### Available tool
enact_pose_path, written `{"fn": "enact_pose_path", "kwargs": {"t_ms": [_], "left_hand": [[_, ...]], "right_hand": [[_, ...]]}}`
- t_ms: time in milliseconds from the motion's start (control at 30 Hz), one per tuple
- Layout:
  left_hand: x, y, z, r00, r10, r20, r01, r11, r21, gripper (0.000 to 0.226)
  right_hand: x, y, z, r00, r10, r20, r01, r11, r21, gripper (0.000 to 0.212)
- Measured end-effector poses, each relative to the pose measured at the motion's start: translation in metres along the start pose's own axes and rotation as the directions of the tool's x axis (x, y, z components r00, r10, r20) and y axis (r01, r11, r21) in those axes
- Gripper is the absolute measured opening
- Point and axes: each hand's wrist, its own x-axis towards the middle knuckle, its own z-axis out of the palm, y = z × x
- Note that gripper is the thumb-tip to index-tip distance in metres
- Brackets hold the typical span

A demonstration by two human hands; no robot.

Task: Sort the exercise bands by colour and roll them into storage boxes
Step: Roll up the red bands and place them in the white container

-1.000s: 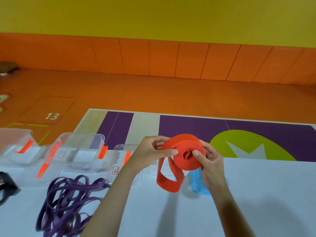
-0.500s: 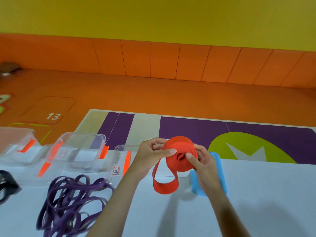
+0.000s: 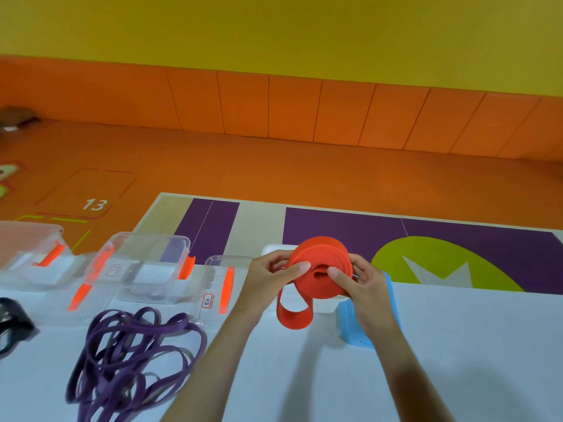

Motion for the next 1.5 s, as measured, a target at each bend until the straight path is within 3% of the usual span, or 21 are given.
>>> {"fn": "enact_pose_path", "kwargs": {"t_ms": [100, 267, 333, 533, 633, 767, 900, 1033, 1133, 1233, 1300, 1400, 1500], "left_hand": [[0.002, -0.002, 0.003, 0.998, -0.029, -0.055, 0.028, 1.0, -0.012, 0.055], [0.004, 0.004, -0.014, 0.999, -0.018, 0.027, 0.013, 0.984, 0.18, 0.038], [0.003, 0.008, -0.014, 0.997, -0.04, 0.069, 0.028, 0.985, 0.169, 0.034], [-0.013, -0.014, -0.029, 0.999, -0.041, -0.021, 0.039, 0.995, -0.091, 0.025], [-0.022, -0.034, -0.028, 0.99, -0.039, -0.137, 0.015, 0.985, -0.173, 0.017], [-0.03, -0.05, -0.02, 0.967, -0.067, -0.245, 0.001, 0.966, -0.259, 0.015], [-0.035, -0.064, -0.023, 0.944, -0.117, -0.308, 0.013, 0.947, -0.32, 0.016], [-0.04, -0.071, -0.034, 0.906, -0.143, -0.399, 0.014, 0.951, -0.31, 0.008], [-0.039, -0.075, -0.053, 0.875, -0.115, -0.47, 0.01, 0.975, -0.221, 0.005], [-0.032, -0.069, -0.072, 0.904, -0.039, -0.425, -0.019, 0.991, -0.132, 0.005], [-0.028, -0.063, -0.079, 0.93, -0.011, -0.367, -0.026, 0.995, -0.095, 0.004], [-0.023, -0.063, -0.079, 0.955, -0.046, -0.292, 0.008, 0.991, -0.13, 0.009], [-0.022, -0.075, -0.067, 0.971, -0.043, -0.236, 0.024, 0.996, -0.083, 0.029]], "right_hand": [[-0.008, 0.014, 0.008, 0.997, 0.068, -0.046, -0.066, 0.997, 0.042, 0.044], [0.003, 0.001, -0.008, 0.974, 0.12, 0.191, -0.089, 0.983, -0.163, 0.05], [0.007, -0.003, -0.008, 0.968, 0.097, 0.231, -0.051, 0.979, -0.197, 0.043], [-0.004, 0.015, 0.009, 0.999, 0.031, -0.031, -0.032, 0.998, -0.046, 0.031], [-0.013, 0.03, 0.023, 0.994, 0.039, -0.102, -0.046, 0.997, -0.065, 0.032], [-0.025, 0.046, 0.044, 0.977, 0.08, -0.198, -0.096, 0.993, -0.07, 0.054], [-0.037, 0.058, 0.067, 0.953, 0.116, -0.281, -0.132, 0.99, -0.039, 0.042], [-0.052, 0.072, 0.094, 0.951, 0.207, -0.231, -0.189, 0.977, 0.098, 0.051], [-0.046, 0.077, 0.088, 0.96, 0.257, -0.112, -0.262, 0.965, -0.032, 0.057], [-0.027, 0.07, 0.069, 0.93, 0.364, 0.045, -0.357, 0.926, -0.124, 0.041], [-0.019, 0.063, 0.062, 0.903, 0.414, 0.113, -0.396, 0.906, -0.151, 0.048], [-0.015, 0.064, 0.058, 0.91, 0.409, 0.065, -0.399, 0.908, -0.13, 0.051], [-0.017, 0.074, 0.06, 0.916, 0.399, -0.035, -0.399, 0.917, -0.021, 0.037]]}}
